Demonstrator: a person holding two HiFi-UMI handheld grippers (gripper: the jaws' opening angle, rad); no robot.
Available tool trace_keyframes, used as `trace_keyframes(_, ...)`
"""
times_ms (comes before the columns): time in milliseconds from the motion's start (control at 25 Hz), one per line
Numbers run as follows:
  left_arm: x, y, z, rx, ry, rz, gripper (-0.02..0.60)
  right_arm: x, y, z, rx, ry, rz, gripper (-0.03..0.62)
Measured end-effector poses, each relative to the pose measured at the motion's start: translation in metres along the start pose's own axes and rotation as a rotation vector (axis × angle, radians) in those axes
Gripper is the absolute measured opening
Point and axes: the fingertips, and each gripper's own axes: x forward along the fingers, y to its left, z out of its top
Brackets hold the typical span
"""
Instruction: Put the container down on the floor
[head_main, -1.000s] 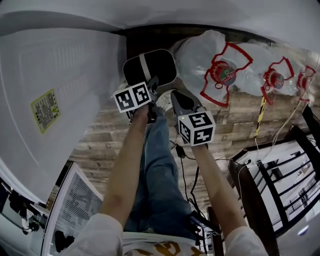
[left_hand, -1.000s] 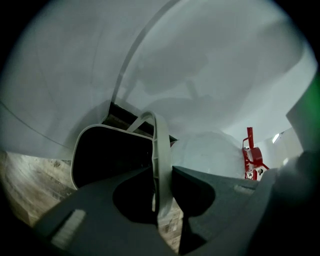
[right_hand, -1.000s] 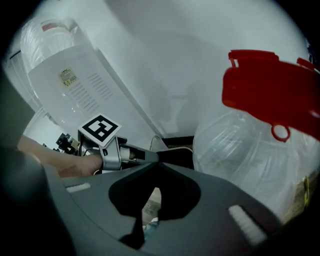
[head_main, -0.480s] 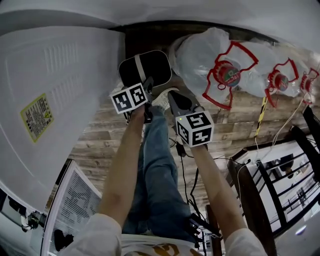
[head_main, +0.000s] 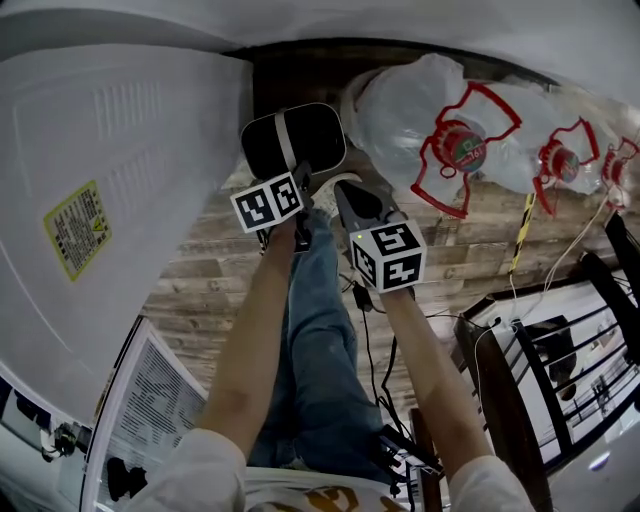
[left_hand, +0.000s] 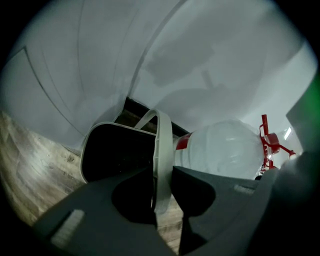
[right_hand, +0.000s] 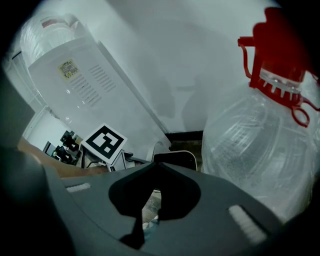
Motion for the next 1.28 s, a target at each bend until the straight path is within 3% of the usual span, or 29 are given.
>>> trace_keyframes(240, -0.01, 0.025, 0.0, 0.031, 0.012, 0.122, 0.077, 0.0, 0.005, 0.0, -0.003, 0.001, 0.002, 0.026)
trace_keyframes(480, -0.019, 0.045, -0.01, 0.048, 0.022, 0.166, 0.113, -0.001, 0.005, -0.002, -0.005, -0.008, 0.001, 0.026)
trace_keyframes(640, -0.027, 0.067, -0.016, 0.046, 0.043, 0.235, 0.16, 0.001, 0.011, -0.008, -0.007, 0.001, 0.008, 0.026)
trace_keyframes(1040, -0.042, 0.108, -0.018, 0.006, 0.053, 0.351, 0.186, 0.01, 0.023, -0.018, -0.011, 0.027, 0.022, 0.026)
trace_keyframes(1280, -0.05, 0.118, -0.016, 0.037, 0.045, 0.411, 0.199, 0.01, 0.022, -0.014, -0.018, 0.027, 0.02, 0.026)
